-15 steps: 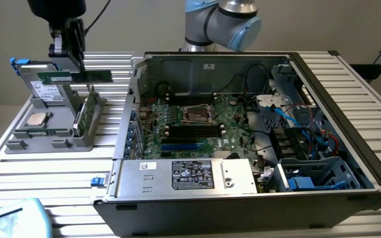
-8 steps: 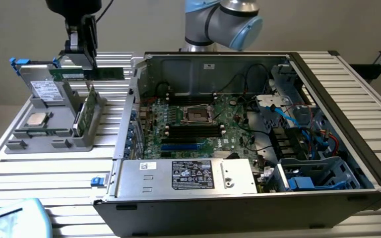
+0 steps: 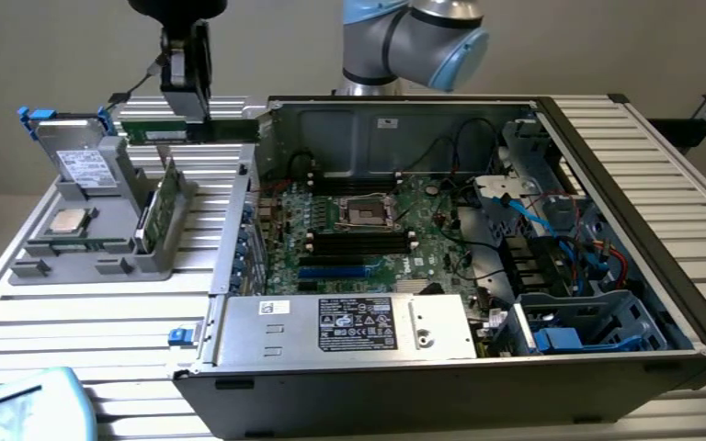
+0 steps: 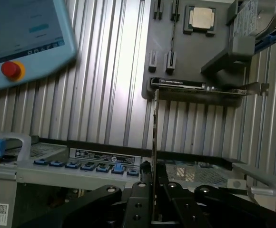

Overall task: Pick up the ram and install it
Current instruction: 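Pick up the ram and move it above insertion slot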

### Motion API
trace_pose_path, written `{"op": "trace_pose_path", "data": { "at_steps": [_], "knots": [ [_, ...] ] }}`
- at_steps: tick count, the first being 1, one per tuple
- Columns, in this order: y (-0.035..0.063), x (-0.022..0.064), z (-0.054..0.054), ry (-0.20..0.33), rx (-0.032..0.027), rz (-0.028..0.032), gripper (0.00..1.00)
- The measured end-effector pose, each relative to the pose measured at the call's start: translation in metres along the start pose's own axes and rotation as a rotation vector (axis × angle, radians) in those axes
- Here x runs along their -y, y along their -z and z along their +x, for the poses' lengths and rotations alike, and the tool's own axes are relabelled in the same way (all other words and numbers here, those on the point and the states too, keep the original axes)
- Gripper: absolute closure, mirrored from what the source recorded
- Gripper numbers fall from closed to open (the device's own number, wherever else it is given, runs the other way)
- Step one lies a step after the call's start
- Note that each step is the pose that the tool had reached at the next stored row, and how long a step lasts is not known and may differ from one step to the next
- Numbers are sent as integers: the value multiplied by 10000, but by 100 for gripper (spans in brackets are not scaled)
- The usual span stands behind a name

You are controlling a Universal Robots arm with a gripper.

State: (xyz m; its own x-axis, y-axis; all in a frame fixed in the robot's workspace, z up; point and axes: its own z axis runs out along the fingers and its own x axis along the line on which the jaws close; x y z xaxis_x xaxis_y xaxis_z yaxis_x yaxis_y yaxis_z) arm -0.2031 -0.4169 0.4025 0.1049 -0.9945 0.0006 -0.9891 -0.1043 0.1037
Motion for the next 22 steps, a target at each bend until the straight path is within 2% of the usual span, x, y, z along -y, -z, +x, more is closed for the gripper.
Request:
{"op": "trace_pose_path", "data": {
  "at_steps": [3,11,22],
  "knots": [
    [32,133,16,5,30,2,85],
    [117,484,56,16,154,15,85],
    [170,980,109,18,170,17,85]
  ]
}}
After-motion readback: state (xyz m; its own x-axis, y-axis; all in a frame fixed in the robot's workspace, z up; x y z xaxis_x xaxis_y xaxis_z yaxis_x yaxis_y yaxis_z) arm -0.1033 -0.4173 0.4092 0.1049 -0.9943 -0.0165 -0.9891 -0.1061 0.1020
